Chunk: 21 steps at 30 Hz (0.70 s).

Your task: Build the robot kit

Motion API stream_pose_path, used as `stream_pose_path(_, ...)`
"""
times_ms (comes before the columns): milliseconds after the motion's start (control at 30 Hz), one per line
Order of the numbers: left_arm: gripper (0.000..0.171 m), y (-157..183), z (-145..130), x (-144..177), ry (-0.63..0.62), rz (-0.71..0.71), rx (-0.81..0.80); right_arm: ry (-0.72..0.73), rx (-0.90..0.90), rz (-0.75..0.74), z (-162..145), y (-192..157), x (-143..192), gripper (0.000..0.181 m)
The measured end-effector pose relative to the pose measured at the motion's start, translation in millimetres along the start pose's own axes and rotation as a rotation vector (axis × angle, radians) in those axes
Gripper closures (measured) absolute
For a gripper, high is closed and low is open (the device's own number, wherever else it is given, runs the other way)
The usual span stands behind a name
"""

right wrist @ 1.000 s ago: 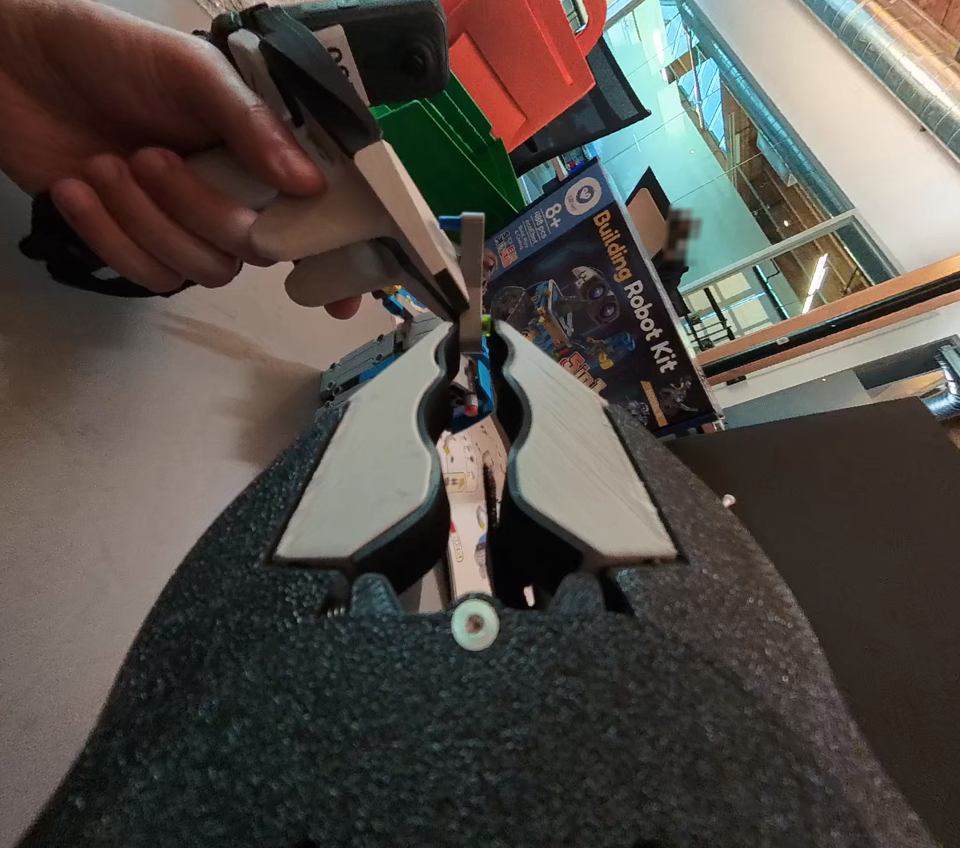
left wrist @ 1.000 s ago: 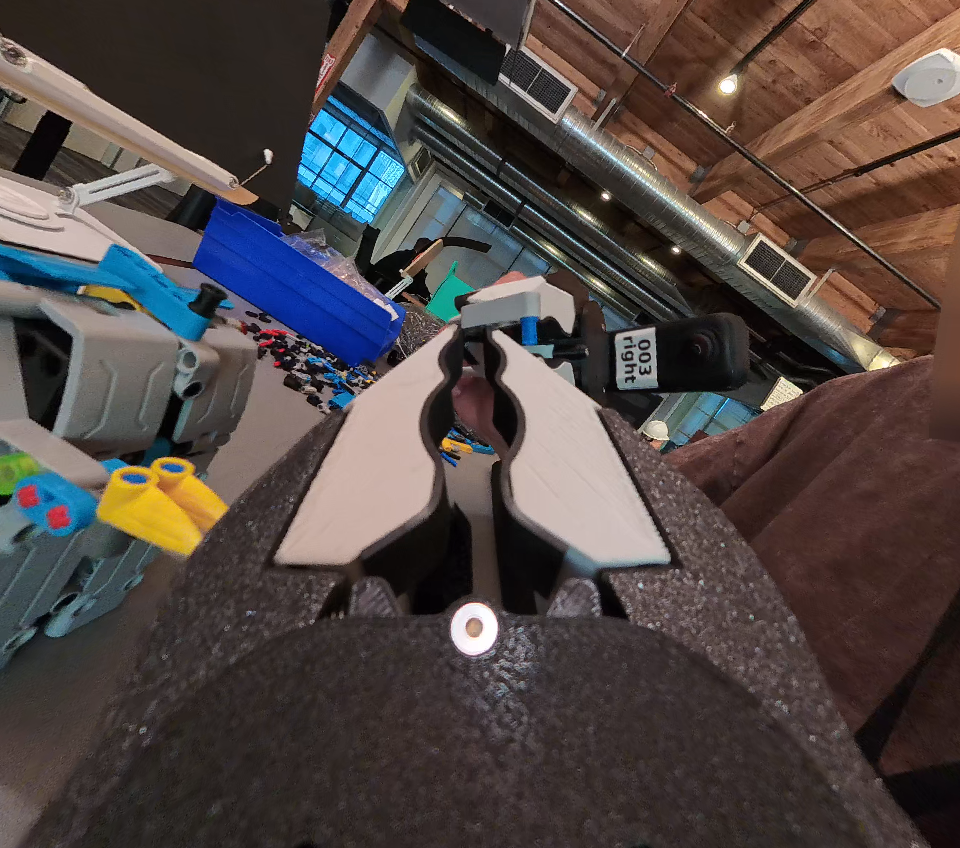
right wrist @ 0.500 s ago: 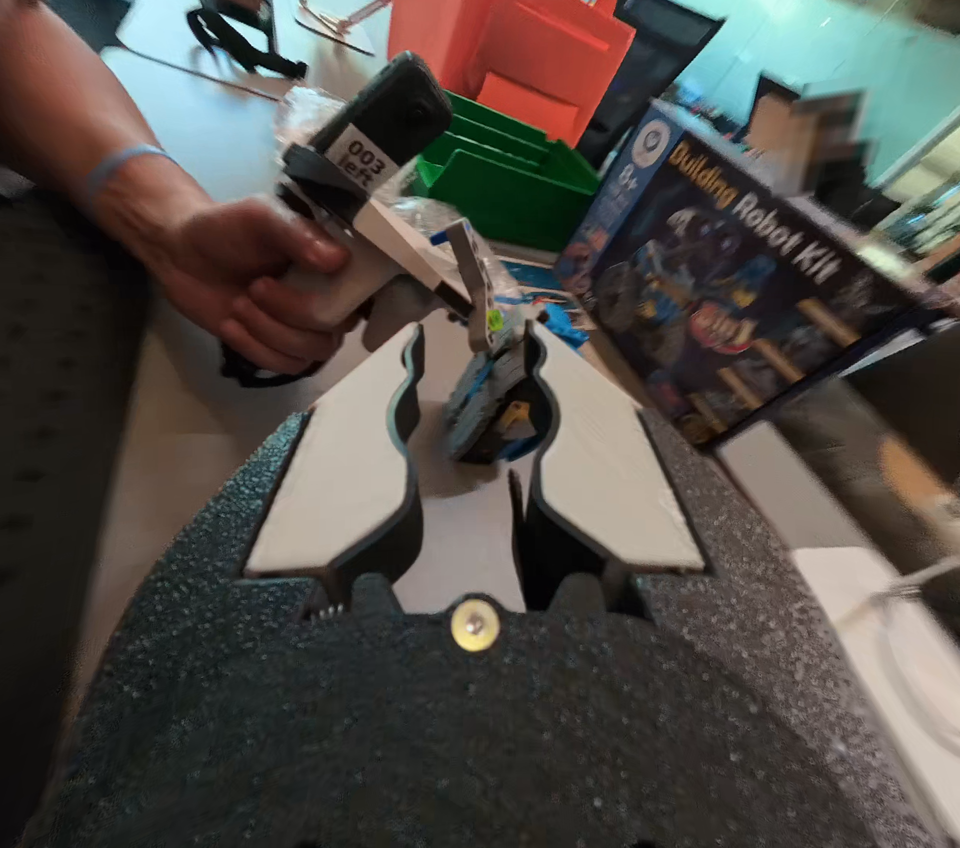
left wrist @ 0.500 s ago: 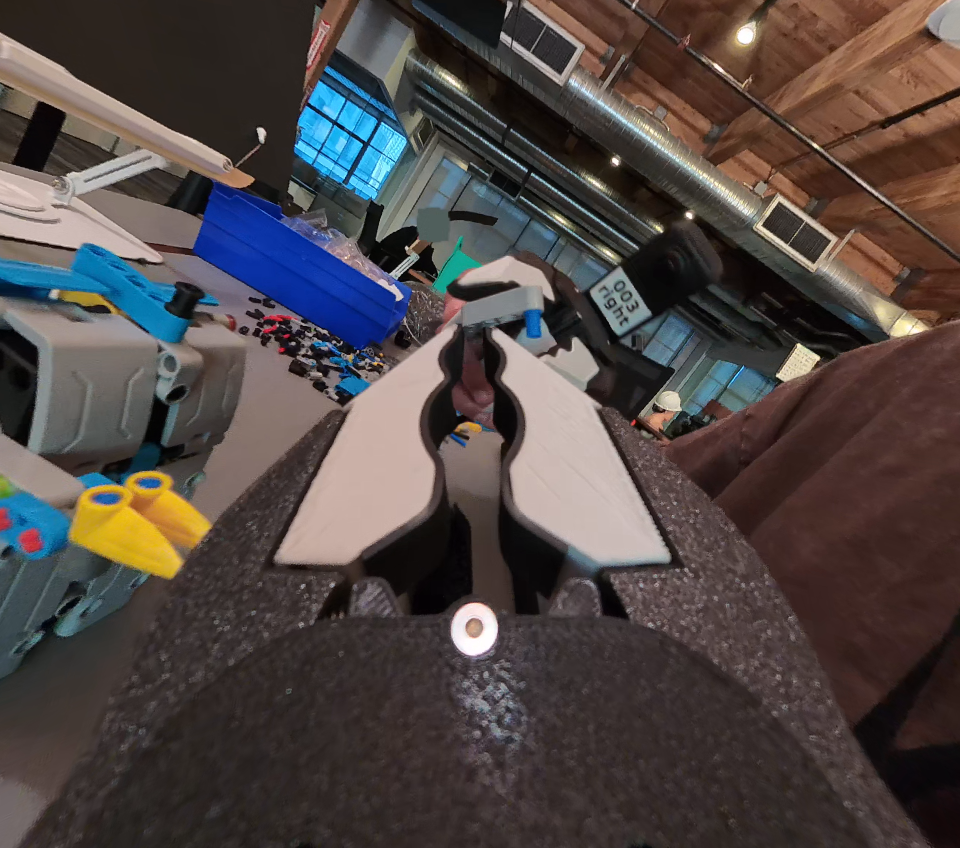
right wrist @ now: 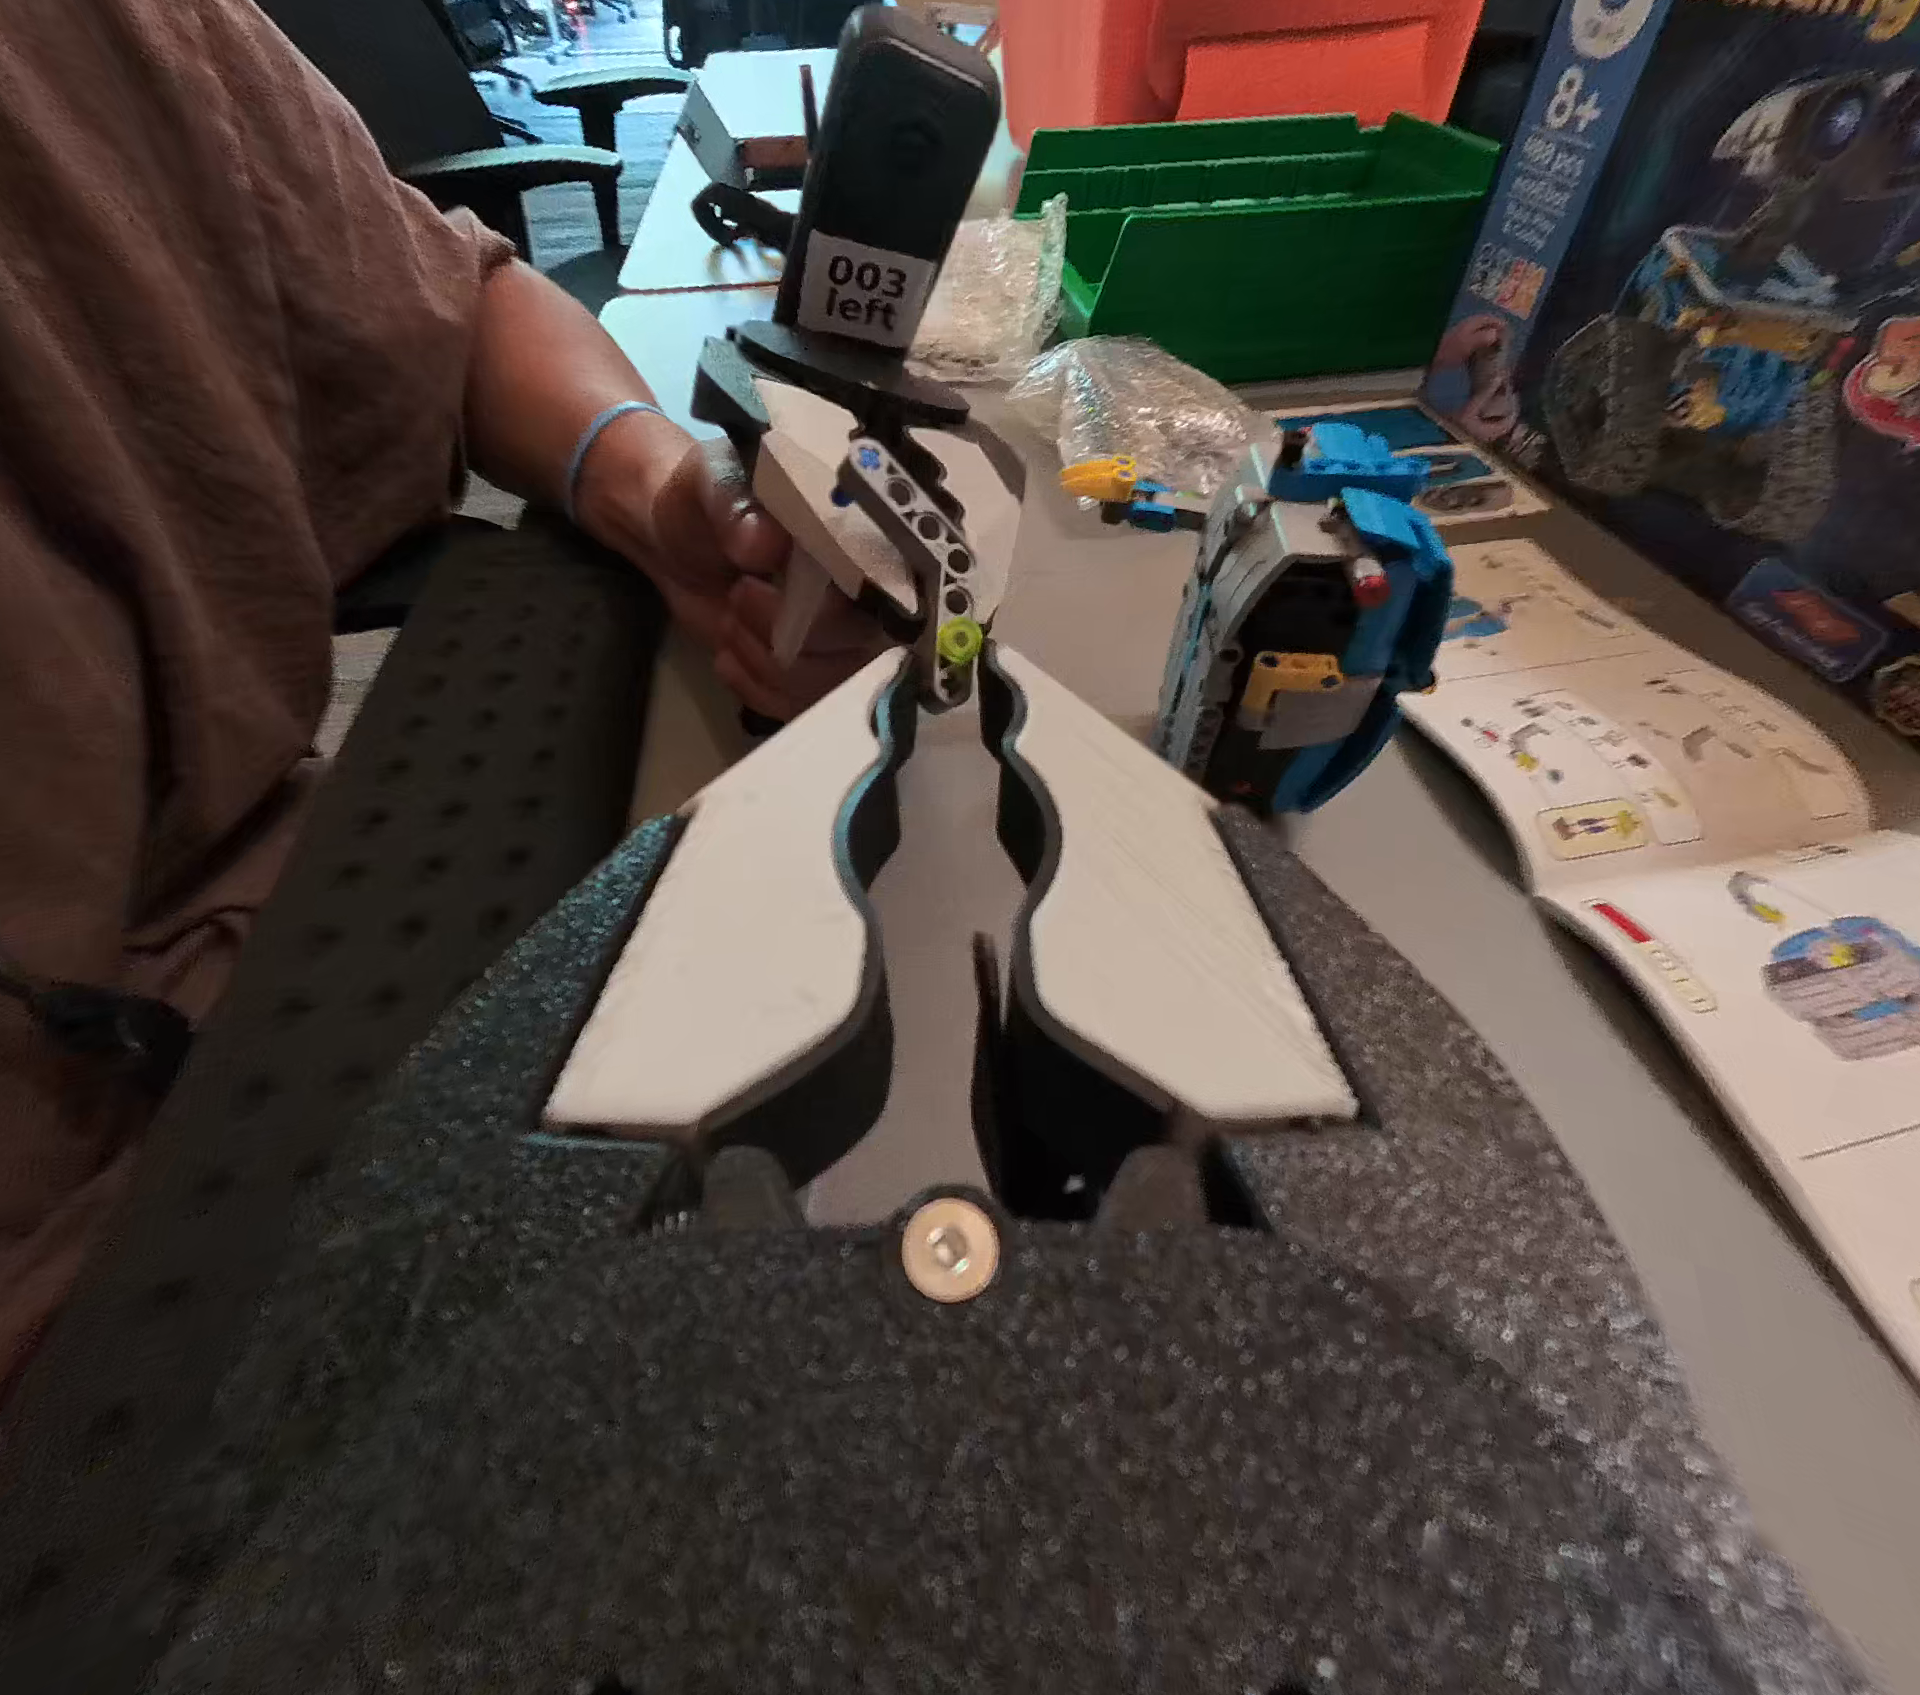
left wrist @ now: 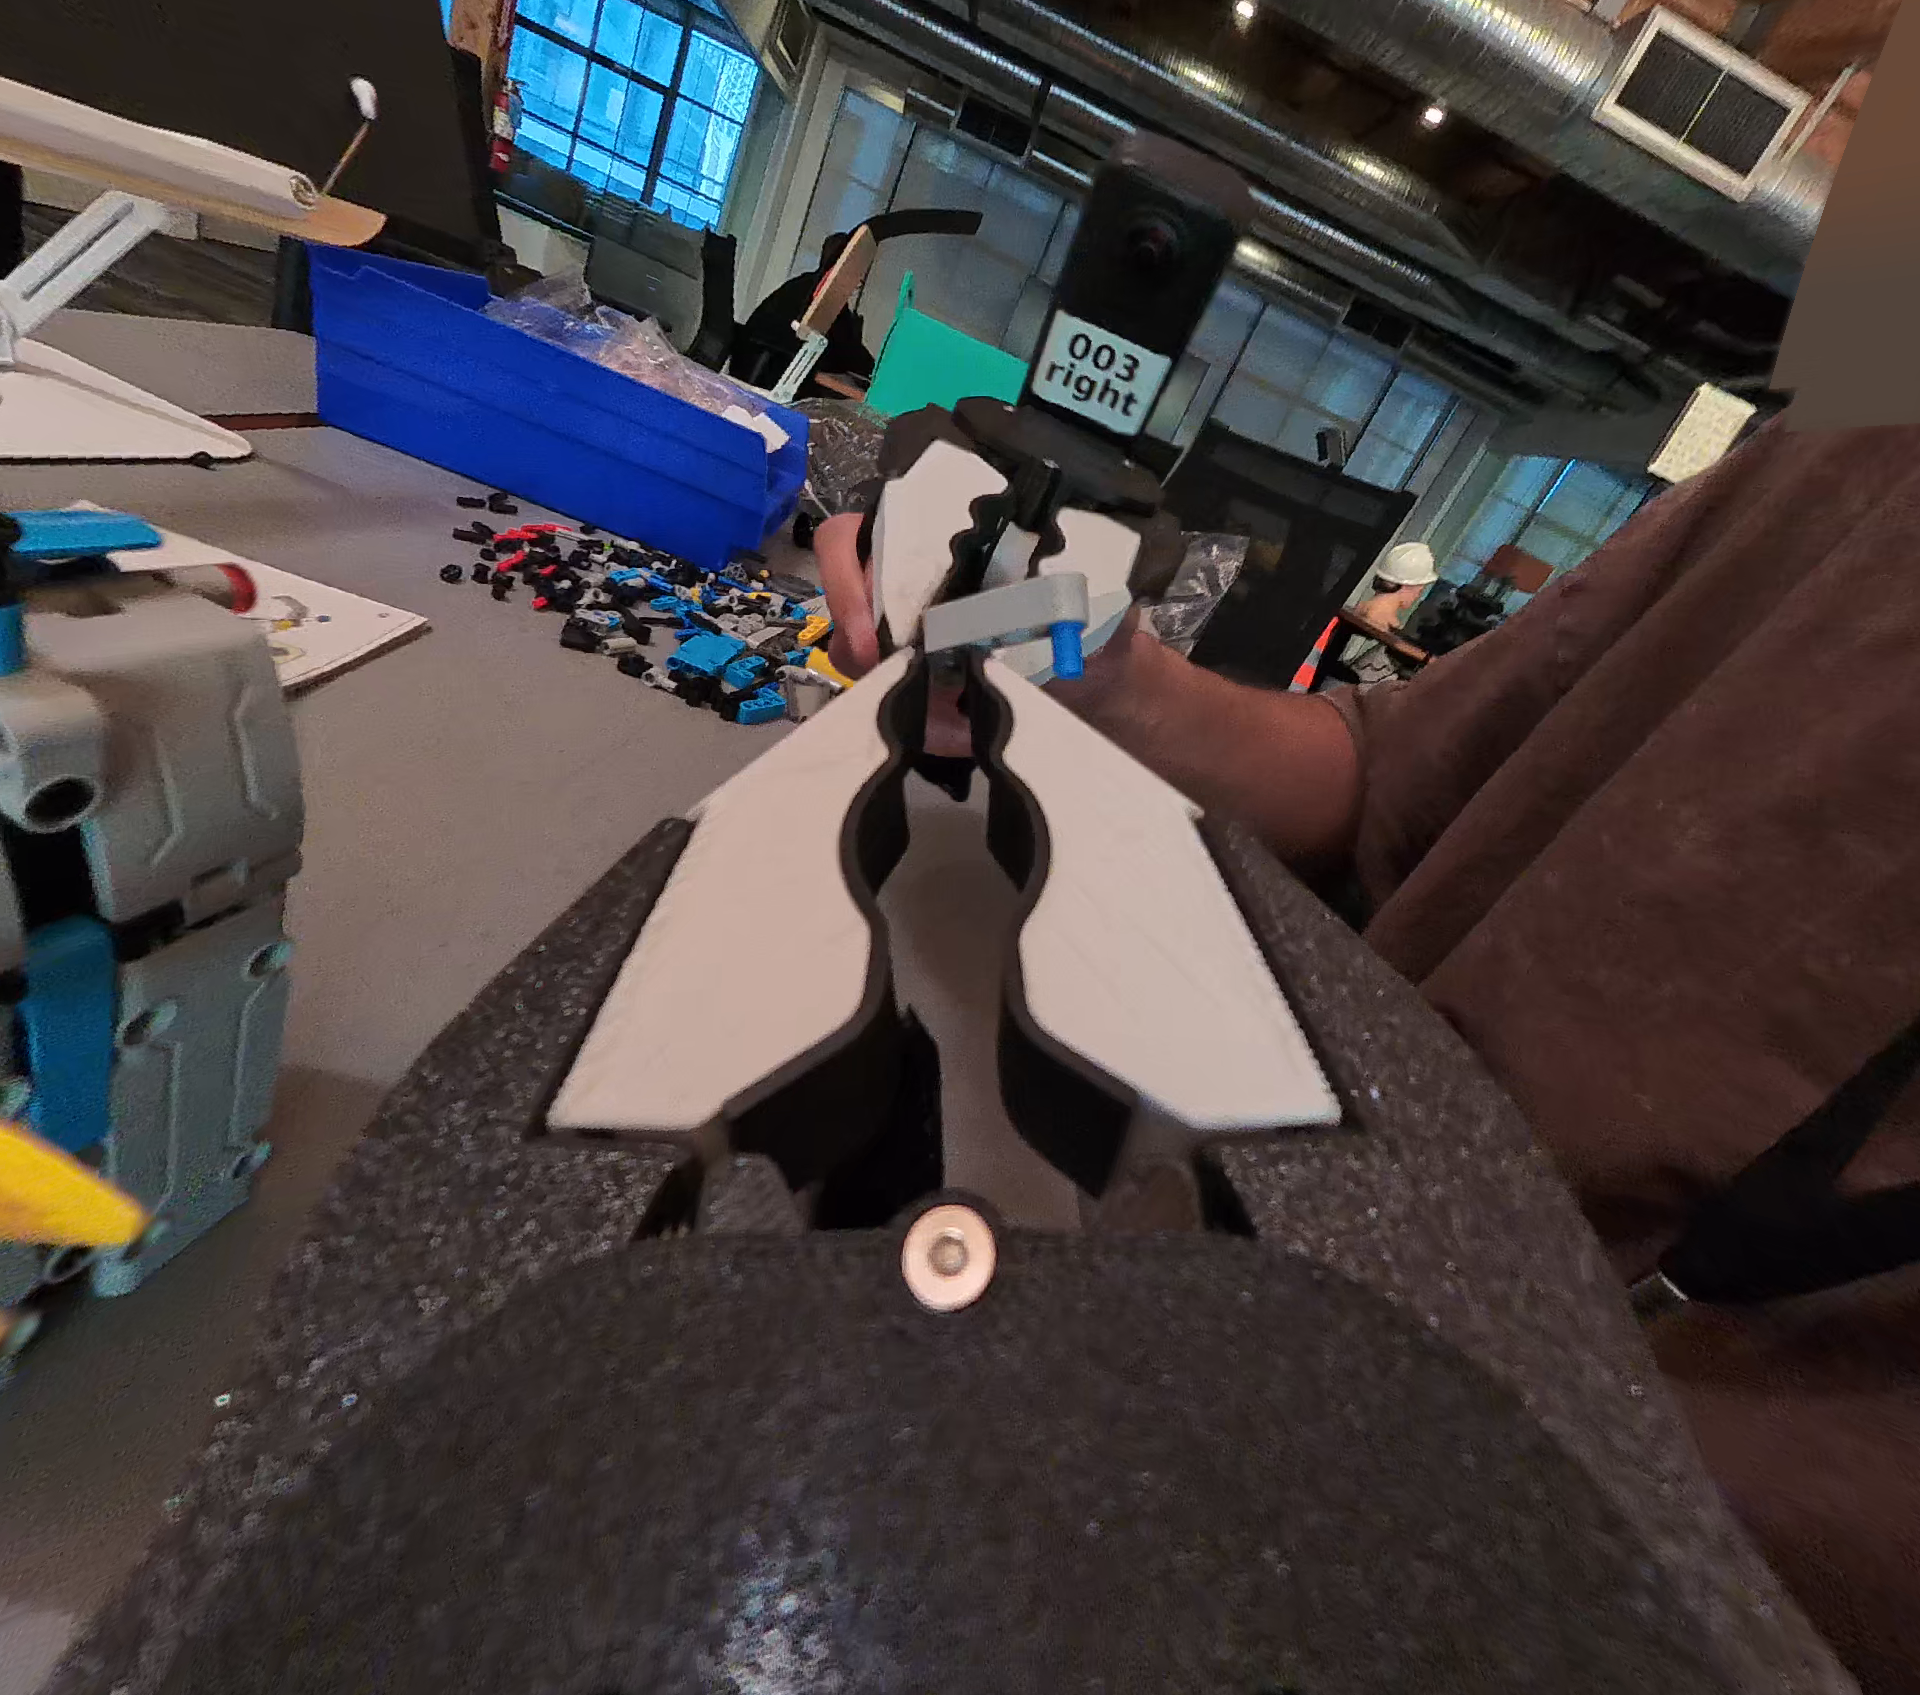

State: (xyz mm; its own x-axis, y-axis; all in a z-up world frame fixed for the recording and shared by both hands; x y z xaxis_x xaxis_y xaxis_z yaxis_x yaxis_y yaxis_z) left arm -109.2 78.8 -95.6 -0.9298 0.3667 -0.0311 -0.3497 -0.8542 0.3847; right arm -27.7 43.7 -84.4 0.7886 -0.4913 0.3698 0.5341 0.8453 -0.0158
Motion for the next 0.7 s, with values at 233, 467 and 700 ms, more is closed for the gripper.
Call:
stream_pose_path(233,0.163,-16.3,-8.7,-2.1,-0.053,0.069,0.025,0.005,-0.376,0.198,-21.6,16.8,-10.7,0.172)
stream_pose_path(467,0.161,-14.6,-11.0,-4.3,-0.065,0.075,-0.001,-0.011,-0.408,0.244,-26.6,13.3,-14.8,0.171)
stream_pose_path(700,0.163,-15.7,-12.3,-3.8,-0.075,0.023,0.044,-0.023,-0.416,0.259,-27.7,11.0,-16.0,0.170)
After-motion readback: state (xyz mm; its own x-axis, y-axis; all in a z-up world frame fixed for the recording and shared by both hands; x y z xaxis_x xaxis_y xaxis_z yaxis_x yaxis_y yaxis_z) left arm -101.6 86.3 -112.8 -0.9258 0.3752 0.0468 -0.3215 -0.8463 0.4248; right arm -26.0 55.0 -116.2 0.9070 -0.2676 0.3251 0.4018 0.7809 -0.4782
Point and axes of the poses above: each gripper's, where its closed fingertips meet, x back along the fingers, z out of its top, y = z × x across the jaws, the point moved 5 cm from there along x, back along the fingers, and after that the axes turned 8 degrees about -y, right-handed, at the moved point
